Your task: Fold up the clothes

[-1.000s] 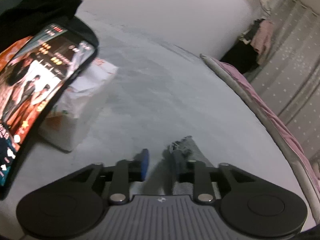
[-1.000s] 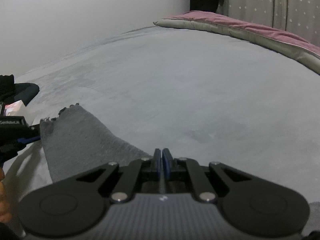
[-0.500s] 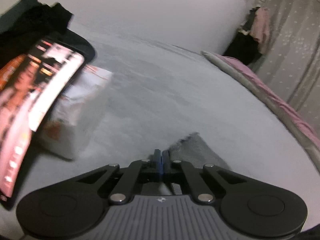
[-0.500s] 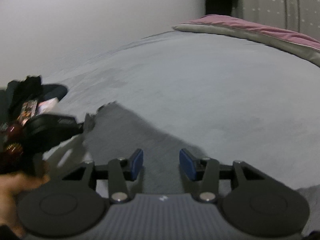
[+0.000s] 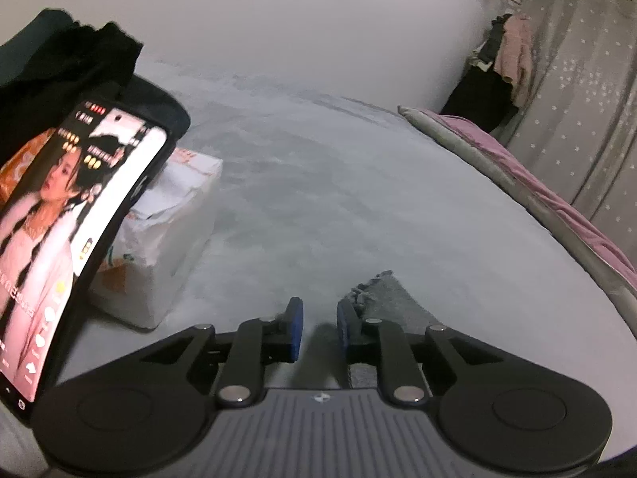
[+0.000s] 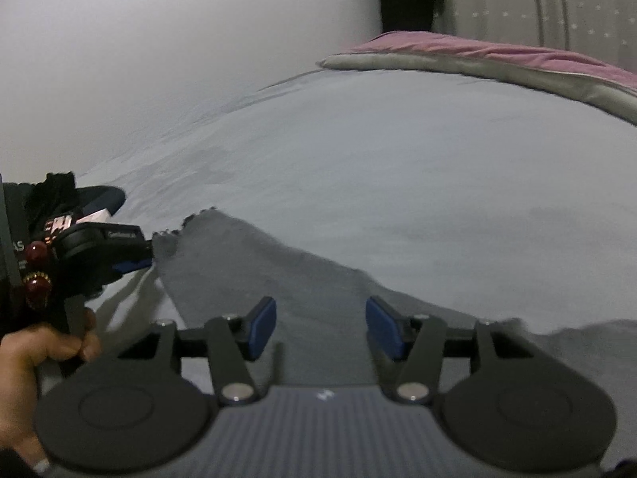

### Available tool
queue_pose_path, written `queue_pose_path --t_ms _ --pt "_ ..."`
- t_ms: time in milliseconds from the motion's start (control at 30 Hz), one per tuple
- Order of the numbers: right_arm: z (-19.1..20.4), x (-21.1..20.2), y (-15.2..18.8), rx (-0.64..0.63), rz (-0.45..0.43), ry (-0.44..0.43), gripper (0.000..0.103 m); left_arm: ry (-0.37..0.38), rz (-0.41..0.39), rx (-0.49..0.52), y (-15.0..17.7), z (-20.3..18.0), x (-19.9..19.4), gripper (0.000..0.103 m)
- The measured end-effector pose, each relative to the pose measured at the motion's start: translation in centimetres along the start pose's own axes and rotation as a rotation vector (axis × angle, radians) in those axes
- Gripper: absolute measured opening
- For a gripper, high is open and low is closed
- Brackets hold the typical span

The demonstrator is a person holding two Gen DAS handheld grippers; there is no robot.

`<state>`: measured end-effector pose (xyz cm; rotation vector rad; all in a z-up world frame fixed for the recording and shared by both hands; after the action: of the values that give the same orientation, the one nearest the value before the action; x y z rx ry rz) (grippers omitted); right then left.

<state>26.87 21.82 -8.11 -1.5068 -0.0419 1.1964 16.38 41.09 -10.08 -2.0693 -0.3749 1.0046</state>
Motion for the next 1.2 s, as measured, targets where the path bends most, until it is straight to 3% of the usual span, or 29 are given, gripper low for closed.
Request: queue_pose_path --t_ms 300,500,667,800,1000,1200 --pt "-6.0 -5.3 2.4 0.089 -0.021 0.113 0.053 0.062 -0.018 0.135 0.7 -3.7 -1.4 0.027" --pt "-8.3 -7.4 4.7 0.125 -0.009 0.163 0.052 0.127 0.017 0.25 2.6 -6.2 -1.8 0.034" --pt "-9.3 -9.6 6.2 0.153 -0.013 0.181 0.051 0.104 0.058 0.345 4.3 -6.8 -1.2 0.038" --pt "-10.3 -11.7 7.5 0.177 -0.012 0.21 0.052 0.081 0.075 0.368 4.4 -7.3 -1.9 0.04" --pt "-12.4 -16.5 9.2 0.208 -0.025 0.268 0.053 0.107 0.124 0.339 4.9 -9.7 -4.4 0.043" --pt "-15.0 -22.4 11.3 0.236 -0.06 0.325 0.056 0.146 0.102 0.432 6.6 -13.2 -8.7 0.057"
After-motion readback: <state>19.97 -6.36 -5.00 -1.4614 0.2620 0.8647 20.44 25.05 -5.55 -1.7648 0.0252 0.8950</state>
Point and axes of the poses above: each gripper's, at about its wrist camera, not at the fingertips, and x roughly the way its jaws point, z to its left, y to its underside, the point moved 8 cm from there along x, roughly the way its jaws point, and after that the axes turned 2 degrees about y, right-handed, at the moved point
